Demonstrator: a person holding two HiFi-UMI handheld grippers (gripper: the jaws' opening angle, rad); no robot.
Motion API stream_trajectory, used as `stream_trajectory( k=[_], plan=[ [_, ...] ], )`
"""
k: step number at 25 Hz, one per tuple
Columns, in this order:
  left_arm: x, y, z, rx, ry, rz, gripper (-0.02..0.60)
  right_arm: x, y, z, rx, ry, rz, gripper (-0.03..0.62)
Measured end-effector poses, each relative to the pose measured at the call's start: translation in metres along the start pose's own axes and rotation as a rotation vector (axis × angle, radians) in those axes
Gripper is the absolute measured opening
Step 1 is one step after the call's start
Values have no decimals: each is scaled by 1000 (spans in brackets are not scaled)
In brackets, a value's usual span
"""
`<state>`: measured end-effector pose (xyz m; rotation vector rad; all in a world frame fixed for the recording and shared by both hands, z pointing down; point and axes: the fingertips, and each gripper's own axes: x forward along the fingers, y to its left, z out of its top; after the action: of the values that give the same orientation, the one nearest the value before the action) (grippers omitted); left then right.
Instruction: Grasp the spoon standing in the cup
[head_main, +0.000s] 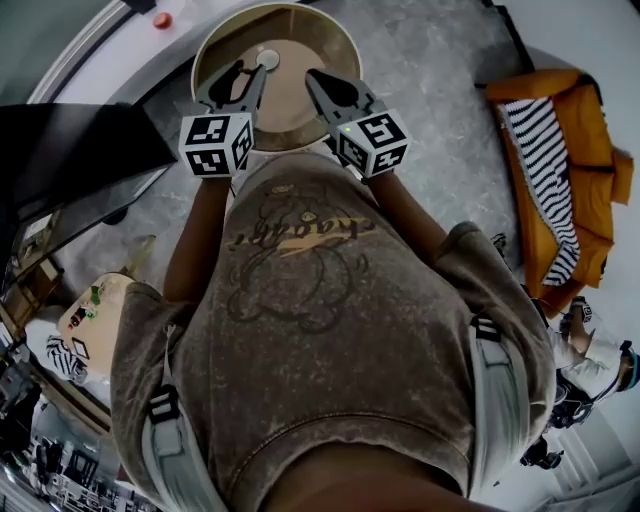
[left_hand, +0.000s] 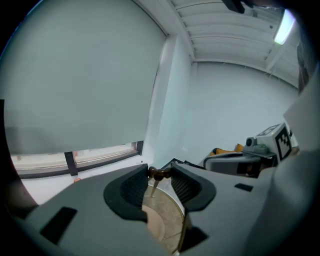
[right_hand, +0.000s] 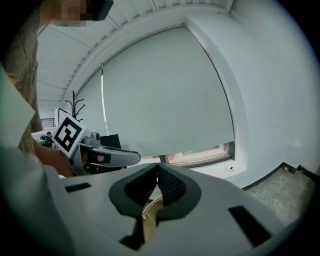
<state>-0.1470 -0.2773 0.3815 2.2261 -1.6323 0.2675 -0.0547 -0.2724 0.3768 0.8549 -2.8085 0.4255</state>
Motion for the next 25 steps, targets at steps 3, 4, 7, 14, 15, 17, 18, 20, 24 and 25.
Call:
stream_trajectory(
  k=[3, 4, 7, 14, 15, 17, 18, 20, 24, 25],
  plan=[
    [-14, -3, 5, 0, -17, -1, 155, -1, 4, 5, -19, -10, 11, 18],
    [-19, -4, 7, 0, -24, 1, 155, -2, 6, 6, -26, -12, 16, 18],
    [-31, -3, 13, 7, -52, 15, 155, -3, 9, 8, -37, -16, 27, 18],
    [-52, 3, 12, -19, -86, 51, 155, -9, 16, 9, -58, -27, 30, 18],
    [-54, 4, 12, -22, -88, 54, 155, -9, 17, 10, -62, -30, 31, 18],
    [-57, 3, 11, -26, -93, 57, 155, -11, 19, 11, -72, -36, 31, 18],
    [-58, 2, 11, -25, -95, 58, 155, -12, 19, 12, -75, -39, 30, 18],
    [-61, -1, 12, -22, -101, 59, 155, -15, 19, 14, -78, -47, 24, 18],
    [-66, -8, 14, -27, -118, 61, 155, -20, 18, 19, -76, -66, 9, 18],
    [-67, -9, 15, -28, -122, 61, 155, -21, 19, 20, -76, -70, 6, 18]
  ],
)
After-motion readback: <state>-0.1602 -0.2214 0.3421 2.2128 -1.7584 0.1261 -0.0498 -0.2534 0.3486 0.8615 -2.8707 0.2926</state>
